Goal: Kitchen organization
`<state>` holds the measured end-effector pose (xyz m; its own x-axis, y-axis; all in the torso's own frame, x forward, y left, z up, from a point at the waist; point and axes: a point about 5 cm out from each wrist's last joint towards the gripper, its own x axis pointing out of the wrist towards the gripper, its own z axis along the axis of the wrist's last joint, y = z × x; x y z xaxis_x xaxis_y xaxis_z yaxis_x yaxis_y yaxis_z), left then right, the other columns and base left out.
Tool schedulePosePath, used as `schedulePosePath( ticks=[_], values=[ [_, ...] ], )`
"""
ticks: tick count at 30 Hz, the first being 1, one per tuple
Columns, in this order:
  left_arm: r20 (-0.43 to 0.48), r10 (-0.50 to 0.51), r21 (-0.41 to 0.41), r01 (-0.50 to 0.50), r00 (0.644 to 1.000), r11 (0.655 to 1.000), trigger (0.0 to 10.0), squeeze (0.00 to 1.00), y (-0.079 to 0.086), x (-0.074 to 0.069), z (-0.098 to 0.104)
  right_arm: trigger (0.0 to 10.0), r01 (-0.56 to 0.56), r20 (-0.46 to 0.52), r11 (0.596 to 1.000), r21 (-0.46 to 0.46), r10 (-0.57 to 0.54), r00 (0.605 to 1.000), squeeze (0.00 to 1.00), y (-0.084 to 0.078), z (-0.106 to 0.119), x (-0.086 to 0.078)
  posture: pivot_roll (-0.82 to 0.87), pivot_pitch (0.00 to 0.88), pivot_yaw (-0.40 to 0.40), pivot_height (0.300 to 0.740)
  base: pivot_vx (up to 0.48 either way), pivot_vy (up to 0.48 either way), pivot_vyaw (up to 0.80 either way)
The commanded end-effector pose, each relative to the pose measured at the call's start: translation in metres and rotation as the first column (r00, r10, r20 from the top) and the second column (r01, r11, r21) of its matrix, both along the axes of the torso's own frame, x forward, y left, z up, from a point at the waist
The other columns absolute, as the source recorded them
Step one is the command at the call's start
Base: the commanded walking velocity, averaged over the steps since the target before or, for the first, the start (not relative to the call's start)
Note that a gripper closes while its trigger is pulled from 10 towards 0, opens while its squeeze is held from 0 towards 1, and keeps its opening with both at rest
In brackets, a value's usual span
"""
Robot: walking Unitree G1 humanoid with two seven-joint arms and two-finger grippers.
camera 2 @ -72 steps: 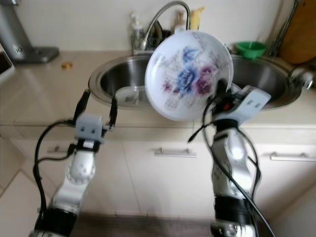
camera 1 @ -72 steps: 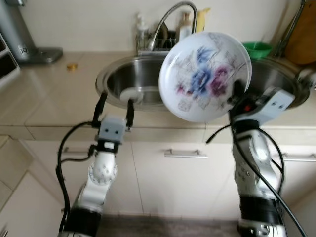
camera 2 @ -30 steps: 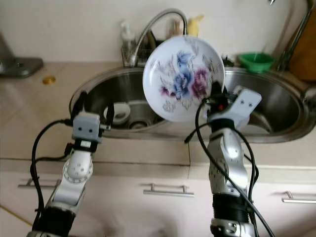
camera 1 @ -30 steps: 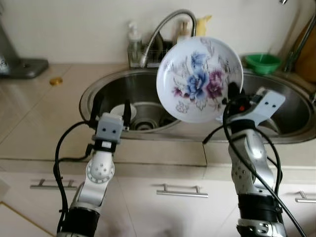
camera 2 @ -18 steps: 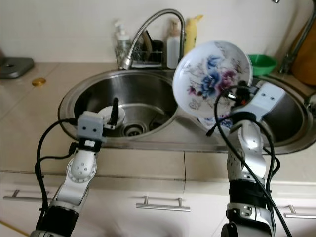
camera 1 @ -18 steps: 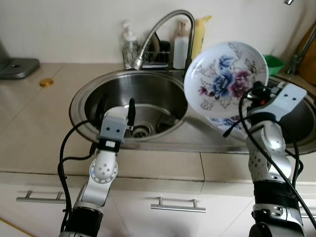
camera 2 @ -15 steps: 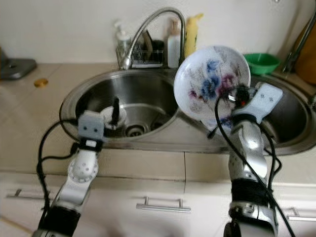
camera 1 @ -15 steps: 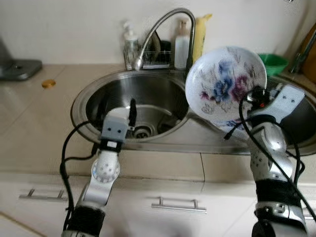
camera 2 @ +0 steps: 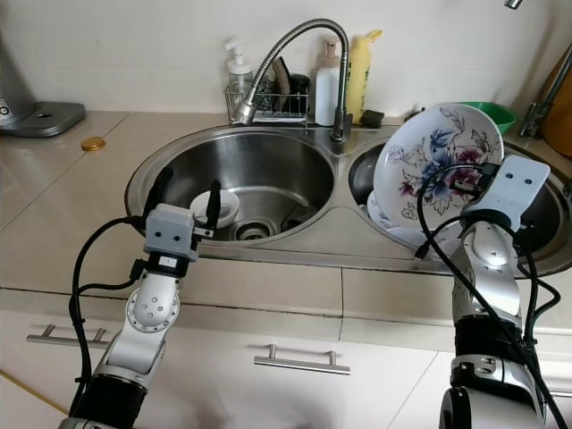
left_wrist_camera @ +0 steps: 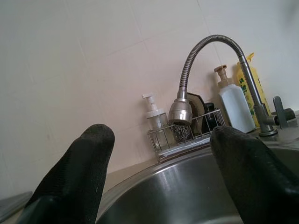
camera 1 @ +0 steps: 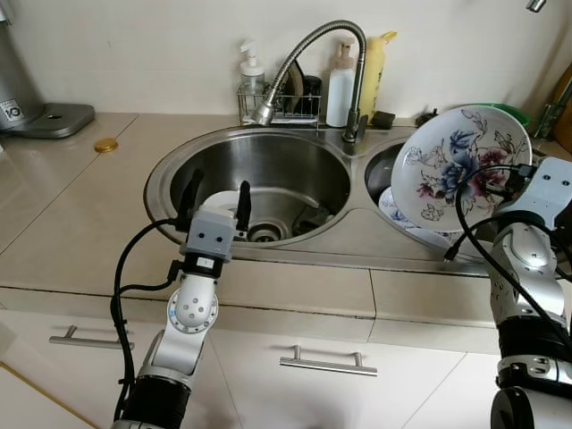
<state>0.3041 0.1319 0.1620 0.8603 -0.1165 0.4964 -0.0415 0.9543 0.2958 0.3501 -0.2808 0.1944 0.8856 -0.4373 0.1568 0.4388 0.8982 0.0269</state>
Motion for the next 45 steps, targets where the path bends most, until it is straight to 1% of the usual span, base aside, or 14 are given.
schedulePosePath(
  ticks=[1, 7, 9, 10, 11, 16, 17, 32, 34, 35, 42, 43, 44, 45],
  values=[
    [-0.011, -0.010, 0.005, 0.010, 1.000, 1.000, 10.0, 0.00, -0.002, 0.001, -0.002, 0.0, -0.039, -0.040, 0.999, -0.030, 0.038, 0.998, 0.00, 0.006, 0.001, 0.006, 0.04, 0.000, 0.021, 0.740, 0.000, 0.000, 0.00],
    [-0.017, -0.014, 0.012, 0.014, 1.000, 1.000, 10.0, 0.00, -0.001, 0.001, -0.002, 0.0, -0.136, -0.284, 0.990, -0.041, 0.119, 0.951, 0.00, 0.021, -0.035, 0.012, 0.04, 0.000, 0.021, 0.740, 0.000, 0.000, 0.00],
    [-0.018, -0.014, 0.013, 0.014, 1.000, 1.000, 10.0, 0.00, -0.001, 0.001, -0.002, 1.4, -0.154, -0.306, 0.987, -0.037, 0.135, 0.942, 0.00, 0.023, -0.038, 0.013, 0.04, 0.000, 0.021, 0.740, 0.000, 0.000, 0.00],
    [-0.020, -0.013, 0.014, 0.013, 1.000, 1.000, 10.0, 0.00, -0.001, 0.001, -0.002, 4.8, -0.150, -0.317, 0.988, -0.029, 0.133, 0.939, 0.00, 0.024, -0.039, 0.013, 0.04, 0.000, 0.021, 0.740, 0.000, 0.000, 0.00],
    [-0.021, -0.013, 0.014, 0.013, 1.000, 1.000, 10.0, 0.00, -0.001, 0.001, -0.003, 10.0, -0.153, -0.335, 0.988, -0.023, 0.137, 0.932, 0.00, 0.025, -0.041, 0.014, 0.04, 0.000, 0.021, 0.740, 0.000, 0.000, 0.00],
    [-0.030, -0.014, 0.017, 0.014, 0.999, 1.000, 10.0, 0.00, -0.002, 0.000, -0.005, 10.0, -0.136, -0.381, 0.988, 0.071, 0.153, 0.912, 0.00, 0.025, -0.052, 0.015, 0.05, 0.000, 0.017, 0.740, 0.000, 0.000, 0.00],
    [-0.033, -0.013, 0.018, 0.014, 0.999, 1.000, 10.0, 0.00, -0.002, 0.001, -0.005, 10.0, -0.118, -0.380, 0.986, 0.117, 0.154, 0.912, 1.00, 0.025, -0.054, 0.015, 0.05, 0.000, 0.017, 0.740, 0.000, 0.000, 0.00],
    [-0.052, -0.019, 0.024, 0.020, 0.998, 1.000, 10.0, 0.00, -0.002, 0.001, -0.008, 10.0, 0.013, -0.364, 0.980, 0.200, 0.062, 0.930, 1.00, 0.008, -0.060, 0.008, 0.04, 0.000, 0.021, 0.740, 0.000, 0.000, 0.00],
    [-0.053, -0.020, 0.024, 0.021, 0.998, 0.999, 10.0, 0.00, -0.003, 0.002, -0.008, 10.0, 0.024, -0.320, 0.979, 0.202, 0.043, 0.946, 1.00, 0.006, -0.054, 0.008, 0.04, 0.000, 0.022, 0.740, 0.000, 0.000, 0.00],
    [-0.053, -0.022, 0.021, 0.023, 0.998, 1.000, 10.0, 0.00, -0.003, 0.002, -0.008, 10.0, 0.019, -0.193, 0.979, 0.204, 0.021, 0.981, 1.00, 0.006, -0.038, 0.009, 0.04, 0.000, 0.022, 0.740, 0.000, 0.000, 0.00],
    [-0.018, -0.032, -0.005, 0.032, 0.999, 0.999, 10.0, 0.00, -0.003, -0.001, -0.002, 10.0, -0.081, 0.079, 0.985, 0.151, 0.070, 0.994, 1.00, 0.022, 0.000, 0.008, 0.04, 0.000, 0.023, 0.740, 0.000, 0.000, 0.00],
    [0.010, -0.022, 0.009, 0.022, 1.000, 1.000, 10.0, 0.00, -0.002, -0.002, 0.001, 10.0, -0.126, 0.141, 0.986, 0.113, 0.110, 0.984, 0.41, 0.032, 0.009, 0.007, 0.04, 0.000, 0.023, 0.740, 0.000, 0.000, 0.00],
    [0.043, -0.024, 0.031, 0.022, 0.999, 0.999, 10.0, 0.00, -0.003, -0.003, 0.006, 10.0, -0.164, 0.182, 0.983, 0.080, 0.148, 0.972, 0.00, 0.040, 0.013, 0.006, 0.04, 0.000, 0.023, 0.740, 0.000, 0.000, 0.00],
    [0.067, -0.024, 0.044, 0.021, 0.997, 0.999, 10.0, 0.00, -0.004, -0.005, 0.009, 10.0, -0.192, 0.212, 0.979, 0.061, 0.175, 0.961, 0.00, 0.047, 0.017, 0.004, 0.04, 0.000, 0.023, 0.740, 0.000, 0.000, 0.00]
  ],
)
